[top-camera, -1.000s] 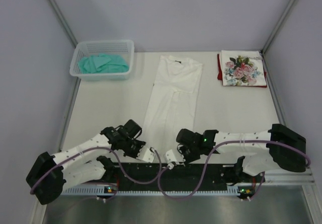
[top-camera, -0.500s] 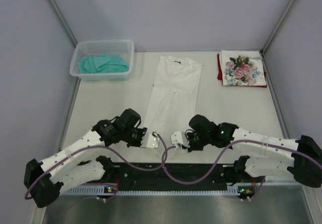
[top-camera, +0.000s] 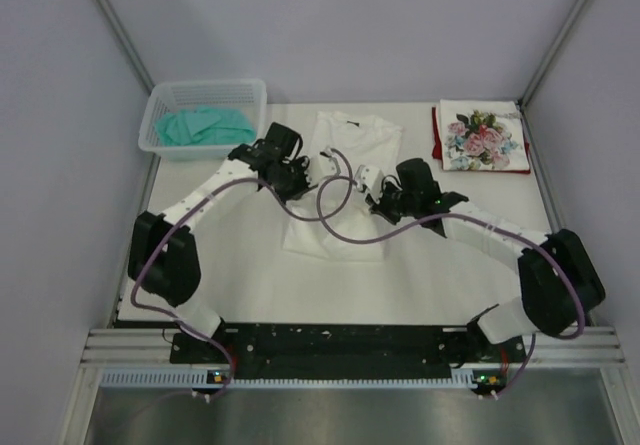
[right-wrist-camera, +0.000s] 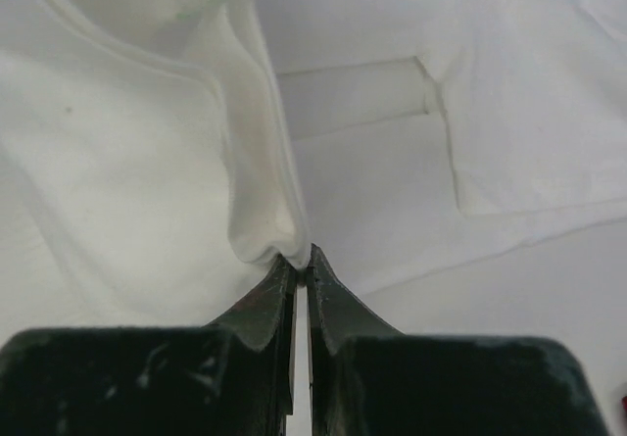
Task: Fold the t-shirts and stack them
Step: Fold the folded rectangular tshirt in 1/3 of the way
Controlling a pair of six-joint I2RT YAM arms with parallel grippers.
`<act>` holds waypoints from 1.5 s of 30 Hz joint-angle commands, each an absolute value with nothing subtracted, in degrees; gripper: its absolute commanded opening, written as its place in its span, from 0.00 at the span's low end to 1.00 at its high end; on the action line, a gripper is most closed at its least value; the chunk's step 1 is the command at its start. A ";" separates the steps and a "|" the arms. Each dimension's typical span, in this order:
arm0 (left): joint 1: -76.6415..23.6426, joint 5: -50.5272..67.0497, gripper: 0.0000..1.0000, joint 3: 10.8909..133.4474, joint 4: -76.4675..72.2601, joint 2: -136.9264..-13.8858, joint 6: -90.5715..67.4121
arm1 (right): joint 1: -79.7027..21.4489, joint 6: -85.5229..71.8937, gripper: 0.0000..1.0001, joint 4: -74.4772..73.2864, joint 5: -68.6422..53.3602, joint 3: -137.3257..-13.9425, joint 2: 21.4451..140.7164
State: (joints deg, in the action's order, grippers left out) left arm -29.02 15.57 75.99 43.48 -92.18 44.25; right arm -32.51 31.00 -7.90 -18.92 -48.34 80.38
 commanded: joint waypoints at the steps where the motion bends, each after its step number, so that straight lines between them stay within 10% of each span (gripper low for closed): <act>1: -26.81 16.00 0.00 85.76 43.24 -100.17 41.13 | -28.66 34.36 0.00 -2.55 -18.11 -54.39 86.56; 22: -24.08 7.92 0.00 107.40 45.01 -122.52 37.44 | -22.06 37.79 0.00 -7.82 -9.77 -65.12 99.66; 28: -21.63 0.62 0.56 112.13 35.24 -124.18 31.56 | -18.38 33.59 0.30 -8.00 -3.17 -72.06 104.32; 29: -20.84 0.62 0.78 115.19 36.11 -124.62 30.77 | -17.67 32.97 0.32 -8.69 -3.25 -73.11 103.98; 32: -18.81 3.23 0.84 120.59 40.42 -123.15 30.06 | -18.63 36.02 0.44 -11.51 -3.43 -72.17 98.90; 39: -20.04 26.25 0.65 86.90 37.45 -98.47 53.48 | -29.95 57.63 0.60 -12.92 -14.58 -49.43 77.38; 45: -21.26 34.19 0.73 64.36 35.60 -86.76 72.06 | -37.43 57.39 0.62 -14.15 -13.11 -42.80 76.01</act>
State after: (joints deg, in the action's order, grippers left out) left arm -20.38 25.02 73.89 37.26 -90.78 56.51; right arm -35.73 54.15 -12.56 -12.99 -44.25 73.87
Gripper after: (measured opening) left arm 0.696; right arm 0.622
